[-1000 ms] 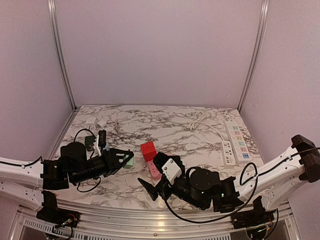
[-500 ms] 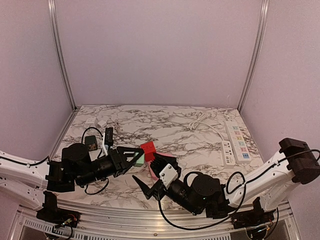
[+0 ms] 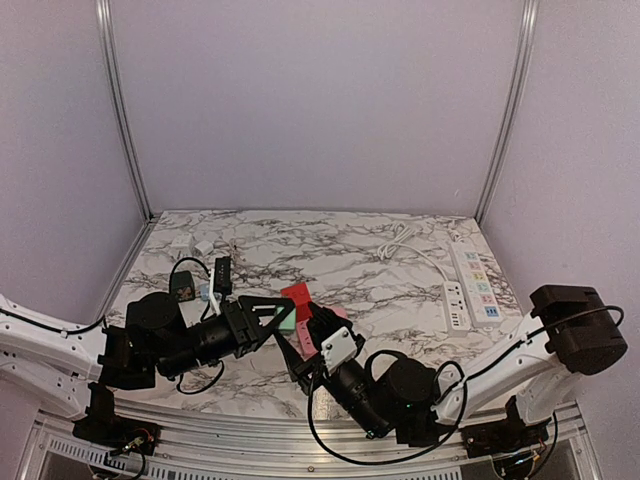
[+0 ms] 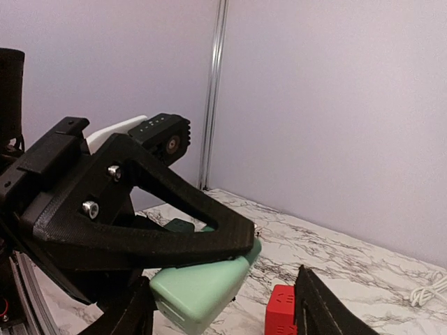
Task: Insert the plug
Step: Pass from the left arm to the right
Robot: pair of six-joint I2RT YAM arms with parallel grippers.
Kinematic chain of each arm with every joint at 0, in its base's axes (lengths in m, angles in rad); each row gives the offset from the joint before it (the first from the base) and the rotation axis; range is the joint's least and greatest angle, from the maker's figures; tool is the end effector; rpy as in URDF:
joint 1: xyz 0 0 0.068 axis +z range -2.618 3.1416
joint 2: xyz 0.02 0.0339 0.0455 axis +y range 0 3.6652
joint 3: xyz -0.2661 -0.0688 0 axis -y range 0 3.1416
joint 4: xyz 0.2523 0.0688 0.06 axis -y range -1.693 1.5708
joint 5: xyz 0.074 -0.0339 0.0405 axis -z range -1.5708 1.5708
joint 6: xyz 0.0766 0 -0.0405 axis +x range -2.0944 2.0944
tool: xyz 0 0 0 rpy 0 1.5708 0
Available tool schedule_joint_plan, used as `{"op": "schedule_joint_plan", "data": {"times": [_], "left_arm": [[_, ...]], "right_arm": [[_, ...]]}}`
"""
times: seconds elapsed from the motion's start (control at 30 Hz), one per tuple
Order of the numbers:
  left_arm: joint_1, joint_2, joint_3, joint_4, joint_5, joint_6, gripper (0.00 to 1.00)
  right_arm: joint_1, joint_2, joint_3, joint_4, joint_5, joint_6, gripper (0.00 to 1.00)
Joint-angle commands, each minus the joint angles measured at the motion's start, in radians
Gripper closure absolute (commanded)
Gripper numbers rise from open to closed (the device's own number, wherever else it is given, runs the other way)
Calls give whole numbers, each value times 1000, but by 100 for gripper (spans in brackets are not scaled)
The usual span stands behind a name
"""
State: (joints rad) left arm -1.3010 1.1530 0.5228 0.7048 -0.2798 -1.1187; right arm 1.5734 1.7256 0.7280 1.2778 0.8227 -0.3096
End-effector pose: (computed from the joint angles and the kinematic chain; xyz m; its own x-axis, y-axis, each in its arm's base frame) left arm 0.0999 -0.2820 0.2675 -0.7586 -0.5006 -0.4171 0.3905 0.1632 -0.9060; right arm 0.0552 0.3696 0.2319 0.2071 0.0493 -0.9771 -0.6499 0.7535 -0.0997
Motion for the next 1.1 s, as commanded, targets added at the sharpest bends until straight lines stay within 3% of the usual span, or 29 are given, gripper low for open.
{"op": "schedule_joint_plan", "data": {"times": [0.0,0.17,0.33,0.47,0.67,0.7,0.9,1.07], "left_arm": [[-13,12,3,76,-21,0,82],[-17,20,-14,116,-31,-11,82],[-23,31,-19,138,-32,-16,82],[-30,40,-24,154,-32,-22,82],[-32,34,-42,169,-43,-26,80],[-32,29,-48,170,-46,-24,77],[-32,-39,-93,168,-95,15,44],[-31,-152,-163,133,-168,53,15]], "right_arm": [[10,23,27,106,61,-21,40],[10,56,66,71,55,-4,49],[11,89,91,80,77,3,52],[11,105,109,86,101,2,74],[11,107,111,97,113,-6,95],[11,104,111,92,114,-7,100],[11,30,89,-57,149,77,100],[11,-96,85,-392,155,248,100]]}}
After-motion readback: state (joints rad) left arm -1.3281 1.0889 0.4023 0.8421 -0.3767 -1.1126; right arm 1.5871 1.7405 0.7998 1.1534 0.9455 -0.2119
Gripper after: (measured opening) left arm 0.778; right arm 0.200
